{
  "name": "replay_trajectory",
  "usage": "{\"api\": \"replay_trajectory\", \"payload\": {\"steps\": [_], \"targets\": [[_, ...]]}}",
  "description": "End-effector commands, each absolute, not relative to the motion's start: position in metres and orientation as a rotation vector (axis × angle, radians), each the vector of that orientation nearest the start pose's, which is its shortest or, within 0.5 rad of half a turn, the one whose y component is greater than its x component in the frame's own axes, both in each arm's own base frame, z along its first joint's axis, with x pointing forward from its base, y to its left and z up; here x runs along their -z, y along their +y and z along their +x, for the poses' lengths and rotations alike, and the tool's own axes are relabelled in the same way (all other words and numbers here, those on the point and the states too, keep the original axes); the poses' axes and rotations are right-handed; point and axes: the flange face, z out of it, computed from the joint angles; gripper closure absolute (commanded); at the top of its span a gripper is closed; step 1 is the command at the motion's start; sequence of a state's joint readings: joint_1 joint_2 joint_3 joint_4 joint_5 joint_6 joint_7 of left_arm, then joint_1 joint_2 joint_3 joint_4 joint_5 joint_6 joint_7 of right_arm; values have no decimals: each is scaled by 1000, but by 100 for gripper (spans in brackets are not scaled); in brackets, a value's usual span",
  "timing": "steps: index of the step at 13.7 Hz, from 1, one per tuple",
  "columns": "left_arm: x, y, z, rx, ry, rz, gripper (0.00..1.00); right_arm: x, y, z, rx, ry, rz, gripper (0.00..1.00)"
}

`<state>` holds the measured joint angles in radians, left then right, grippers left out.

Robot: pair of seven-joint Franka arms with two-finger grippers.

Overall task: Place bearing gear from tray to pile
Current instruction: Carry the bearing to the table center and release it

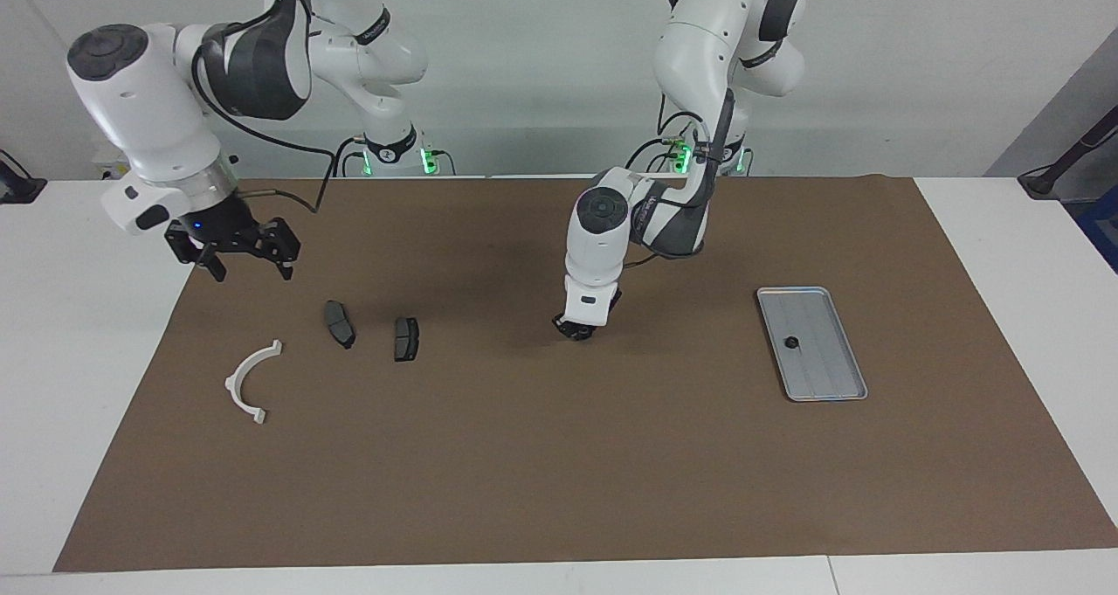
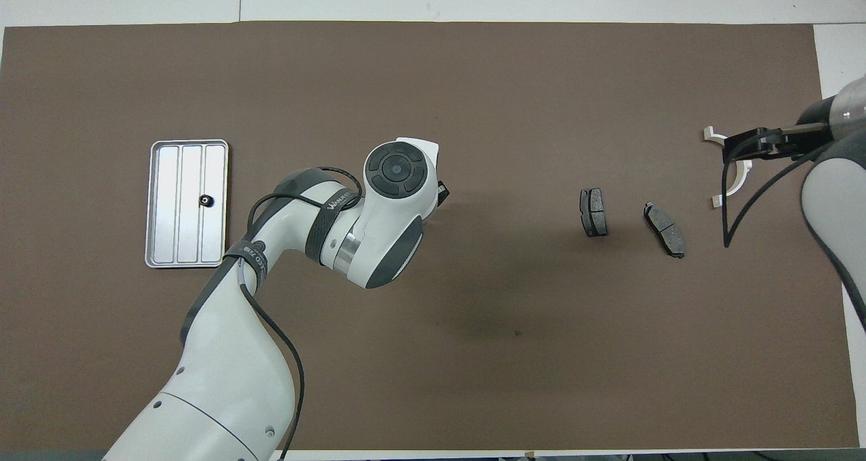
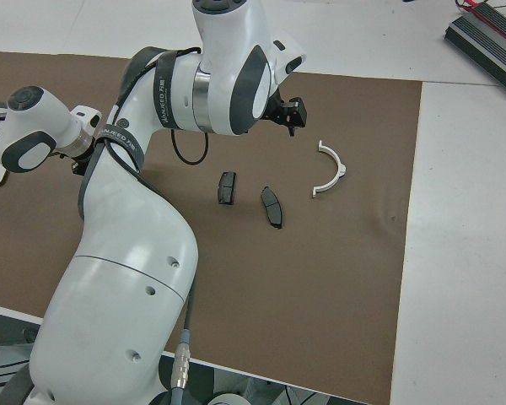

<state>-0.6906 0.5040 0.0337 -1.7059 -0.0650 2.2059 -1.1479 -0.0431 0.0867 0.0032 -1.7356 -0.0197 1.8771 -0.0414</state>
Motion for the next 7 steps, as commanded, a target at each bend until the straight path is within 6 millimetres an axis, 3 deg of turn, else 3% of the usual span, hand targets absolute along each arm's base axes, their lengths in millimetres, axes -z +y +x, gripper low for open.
{"api": "replay_trajectory", "payload": {"steps": [1,7], "targets": [[-296,-414,530,-12,-863,-3044,100,-517,-21,600,106,22,-3145,3],[-290,-412,527,-3,-866,-3049,100,-513,-21,610,118,9,-3147,3]]}}
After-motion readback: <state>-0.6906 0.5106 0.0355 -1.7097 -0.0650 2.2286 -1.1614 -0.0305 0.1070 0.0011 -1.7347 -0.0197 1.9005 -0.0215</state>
